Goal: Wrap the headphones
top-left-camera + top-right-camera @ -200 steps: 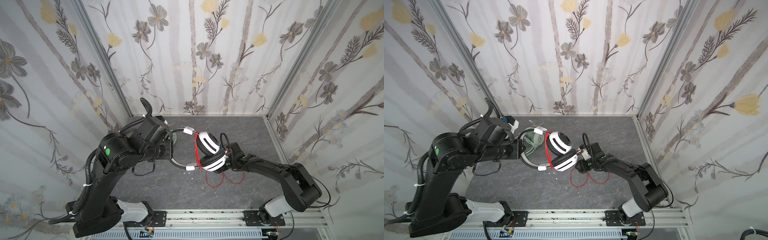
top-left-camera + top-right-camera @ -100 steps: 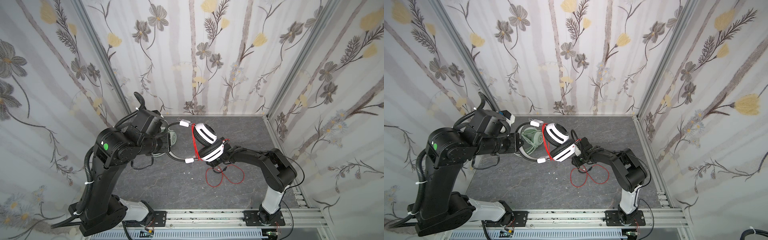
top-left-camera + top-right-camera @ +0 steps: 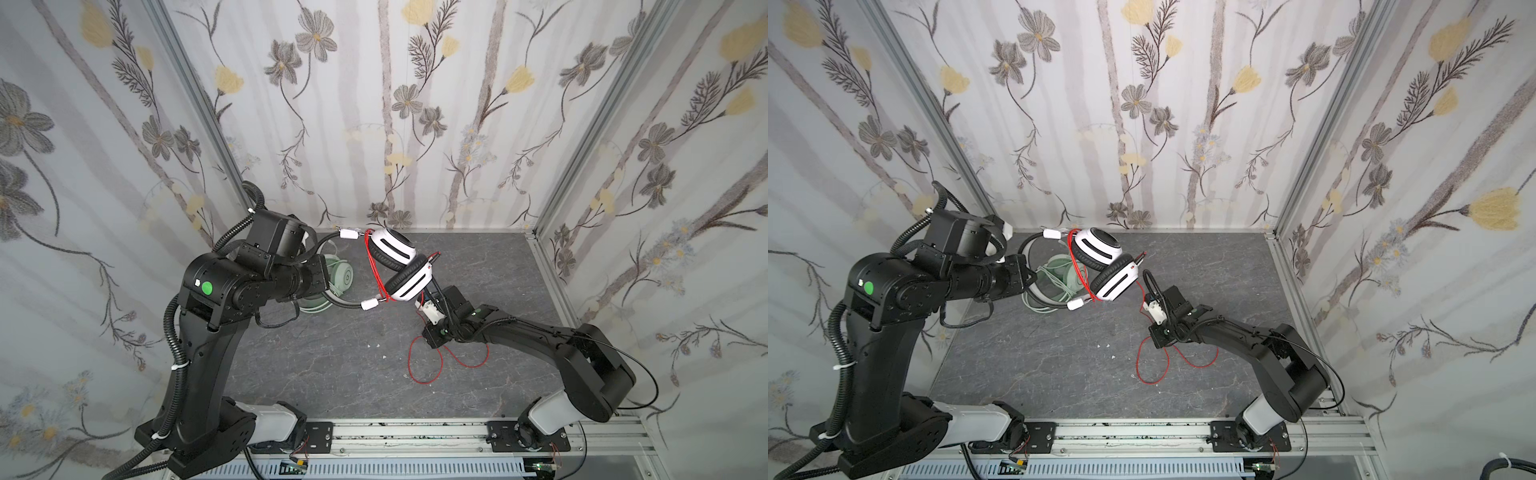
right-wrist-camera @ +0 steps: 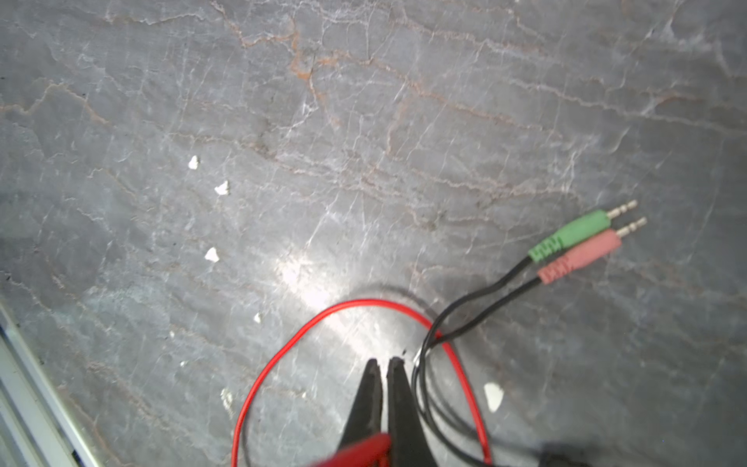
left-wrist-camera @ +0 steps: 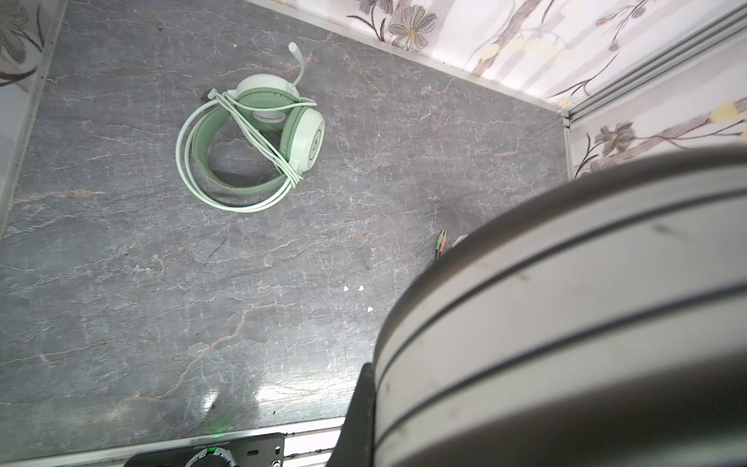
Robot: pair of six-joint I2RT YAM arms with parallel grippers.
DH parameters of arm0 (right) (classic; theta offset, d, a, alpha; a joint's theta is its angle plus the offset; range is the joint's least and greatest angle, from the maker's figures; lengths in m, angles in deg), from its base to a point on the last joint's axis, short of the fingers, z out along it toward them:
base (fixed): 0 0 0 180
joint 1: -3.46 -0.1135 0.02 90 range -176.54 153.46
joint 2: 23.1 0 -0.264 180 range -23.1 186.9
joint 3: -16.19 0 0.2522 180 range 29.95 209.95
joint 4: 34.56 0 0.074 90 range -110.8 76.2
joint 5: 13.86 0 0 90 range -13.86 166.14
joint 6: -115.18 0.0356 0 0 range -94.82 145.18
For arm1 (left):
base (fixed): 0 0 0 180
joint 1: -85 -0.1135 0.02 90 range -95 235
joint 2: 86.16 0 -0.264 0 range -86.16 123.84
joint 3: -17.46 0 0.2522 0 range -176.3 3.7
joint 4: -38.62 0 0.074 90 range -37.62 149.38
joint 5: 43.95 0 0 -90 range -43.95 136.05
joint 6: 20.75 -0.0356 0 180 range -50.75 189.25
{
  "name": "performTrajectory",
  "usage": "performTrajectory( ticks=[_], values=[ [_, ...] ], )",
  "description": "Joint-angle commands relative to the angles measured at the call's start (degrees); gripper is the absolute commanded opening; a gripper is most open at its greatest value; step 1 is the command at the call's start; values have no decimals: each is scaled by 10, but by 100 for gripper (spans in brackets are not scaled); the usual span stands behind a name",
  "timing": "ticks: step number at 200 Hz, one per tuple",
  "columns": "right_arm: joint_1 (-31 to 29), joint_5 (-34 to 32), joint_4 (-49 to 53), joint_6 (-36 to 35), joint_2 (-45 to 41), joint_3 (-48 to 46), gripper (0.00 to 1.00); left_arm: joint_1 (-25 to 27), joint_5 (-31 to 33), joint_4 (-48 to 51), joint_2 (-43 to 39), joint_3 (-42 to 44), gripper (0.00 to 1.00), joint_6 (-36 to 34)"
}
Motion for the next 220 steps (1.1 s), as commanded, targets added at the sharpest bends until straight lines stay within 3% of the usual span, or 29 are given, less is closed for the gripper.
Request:
performTrajectory(
  ticks=[1,26,59,133,162,220],
  values=[
    [-29,-22,-19,48,-37,-22,0,-37,-65,-84,4,6,0,11],
    [-75,-47,-4,76,-88,-37,0,-86,-116,-126,9,26,0,29],
    [-141,-94,26,112,-143,-45,0,-123,-115,-133,20,42,0,21],
    [-252,-212,140,179,-239,-17,0,-131,27,-127,9,86,0,0],
    [-296,-223,158,203,-268,-8,0,-132,69,-111,31,84,0,17],
    [-385,-303,250,230,-262,59,0,-132,177,-98,55,104,0,38]
  ],
)
